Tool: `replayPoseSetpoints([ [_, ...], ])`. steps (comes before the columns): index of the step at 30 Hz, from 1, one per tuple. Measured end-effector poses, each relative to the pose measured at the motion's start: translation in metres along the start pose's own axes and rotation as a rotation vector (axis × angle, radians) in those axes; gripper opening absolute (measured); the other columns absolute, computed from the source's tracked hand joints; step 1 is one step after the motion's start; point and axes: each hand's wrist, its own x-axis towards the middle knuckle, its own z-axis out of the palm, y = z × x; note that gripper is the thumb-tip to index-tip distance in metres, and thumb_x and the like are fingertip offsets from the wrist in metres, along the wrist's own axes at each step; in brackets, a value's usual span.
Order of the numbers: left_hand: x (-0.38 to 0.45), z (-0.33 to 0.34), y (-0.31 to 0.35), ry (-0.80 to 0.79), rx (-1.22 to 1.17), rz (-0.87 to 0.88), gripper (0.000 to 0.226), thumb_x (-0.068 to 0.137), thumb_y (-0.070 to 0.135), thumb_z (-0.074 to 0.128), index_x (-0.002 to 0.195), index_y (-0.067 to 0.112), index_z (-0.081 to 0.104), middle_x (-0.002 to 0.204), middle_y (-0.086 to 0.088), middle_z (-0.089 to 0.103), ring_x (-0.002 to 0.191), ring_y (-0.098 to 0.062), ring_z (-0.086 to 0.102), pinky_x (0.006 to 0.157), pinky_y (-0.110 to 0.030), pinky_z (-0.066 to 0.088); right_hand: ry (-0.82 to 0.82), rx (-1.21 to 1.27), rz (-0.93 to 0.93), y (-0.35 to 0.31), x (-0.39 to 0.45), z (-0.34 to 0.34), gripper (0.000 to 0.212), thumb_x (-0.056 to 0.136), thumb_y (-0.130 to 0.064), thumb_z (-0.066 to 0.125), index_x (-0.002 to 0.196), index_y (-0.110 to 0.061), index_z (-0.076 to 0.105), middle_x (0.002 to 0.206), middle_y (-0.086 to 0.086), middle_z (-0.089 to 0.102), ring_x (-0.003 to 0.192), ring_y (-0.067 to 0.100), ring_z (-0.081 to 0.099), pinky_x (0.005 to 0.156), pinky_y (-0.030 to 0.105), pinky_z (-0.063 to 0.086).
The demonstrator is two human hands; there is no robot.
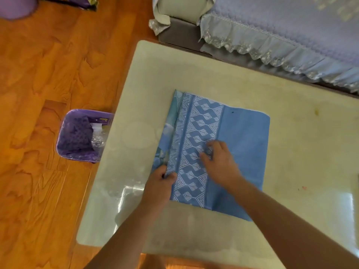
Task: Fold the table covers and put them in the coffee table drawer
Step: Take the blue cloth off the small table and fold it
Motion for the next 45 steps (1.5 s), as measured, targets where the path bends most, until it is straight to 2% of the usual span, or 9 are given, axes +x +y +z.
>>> replayPoseSetpoints([
  [4,0.005,-0.009,-0.009,0.177,0.065,0.107,0.013,0.093,0.008,0.057,0.091,0.015,0.068,0.095,-0.009,0.064,0.083,-0.016,0.068,0.059,-0.013,0.046,-0.107,-0.079,0.016,-0.012,0.038,-0.004,0.054,0.099,-0.034,0.056,0.149,-0.019,0.042,0.151,0.005,0.038,0.132,0.028,0.046,0.111,0.04,0.038],
  [8,0.016,-0.019,-0.02,0.25,0.201,0.069,0.011,0.091,0.011,0.059,0.086,0.014,0.068,0.099,-0.008,0.061,0.085,-0.018,0.064,0.067,-0.027,0.048,-0.048,-0.295,-0.099,-0.01,0.042,0.01,0.057,0.099,-0.036,0.054,0.151,-0.019,0.04,0.156,0.009,0.034,0.142,0.034,0.028,0.119,0.045,0.026],
  [12,0.018,-0.02,-0.016,0.286,0.307,0.113,0.014,0.095,0.005,0.056,0.083,0.006,0.062,0.097,-0.003,0.051,0.08,-0.004,0.053,0.064,-0.009,0.041,-0.046,-0.363,-0.146,0.002,0.04,0.019,0.058,0.1,-0.036,0.052,0.153,-0.021,0.034,0.162,0.009,0.023,0.147,0.034,0.018,0.12,0.052,0.025],
  [16,0.02,-0.017,-0.016,0.295,0.375,0.164,0.024,0.104,0.012,0.046,0.081,0.008,0.052,0.099,-0.005,0.048,0.078,-0.005,0.049,0.067,-0.019,0.035,-0.015,-0.419,-0.179,0.014,0.041,0.016,0.059,0.1,-0.034,0.053,0.154,-0.023,0.033,0.163,0.009,0.023,0.147,0.034,0.019,0.118,0.054,0.028],
  [20,0.018,-0.017,-0.015,0.268,0.473,0.202,0.018,0.107,0.02,0.042,0.096,0.011,0.053,0.107,-0.002,0.045,0.079,-0.018,0.053,0.073,-0.036,0.052,0.005,-0.456,-0.202,0.021,0.041,0.014,0.059,0.101,-0.036,0.051,0.155,-0.025,0.031,0.164,0.008,0.022,0.147,0.033,0.02,0.119,0.053,0.028],
  [34,0.018,-0.021,-0.038,0.271,0.403,0.331,0.02,0.105,0.035,0.044,0.115,0.027,0.059,0.102,0.014,0.053,0.086,0.0,0.061,0.065,-0.027,0.053,0.033,-0.386,-0.205,-0.007,0.075,-0.009,0.06,0.096,-0.023,0.056,0.152,-0.016,0.037,0.161,0.014,0.026,0.144,0.037,0.025,0.117,0.051,0.03],
  [38,0.009,-0.023,-0.042,0.217,0.397,0.505,0.03,0.104,0.041,0.038,0.116,0.029,0.063,0.105,0.019,0.056,0.094,-0.001,0.06,0.07,-0.011,0.046,-0.06,-0.334,-0.347,-0.056,0.088,-0.007,0.061,0.099,-0.023,0.054,0.155,-0.019,0.03,0.152,0.01,0.031,0.132,0.035,0.042,0.1,0.05,0.047],
  [42,0.013,-0.02,-0.045,0.267,0.566,0.525,0.027,0.106,0.035,0.036,0.114,0.029,0.061,0.1,0.012,0.062,0.086,-0.007,0.059,0.067,-0.015,0.042,-0.089,-0.285,-0.15,-0.104,0.101,0.007,0.082,0.096,-0.057,0.051,0.159,-0.024,0.009,0.146,0.011,0.034,0.118,0.039,0.055,0.089,0.048,0.048],
  [45,0.019,-0.019,-0.045,0.311,0.593,0.444,0.02,0.106,0.032,0.042,0.11,0.028,0.061,0.09,0.008,0.065,0.079,-0.014,0.06,0.063,-0.021,0.038,-0.059,-0.374,-0.123,-0.121,0.126,0.018,0.072,0.097,-0.038,0.051,0.156,-0.026,0.012,0.14,0.013,0.043,0.112,0.04,0.058,0.078,0.043,0.046],
])
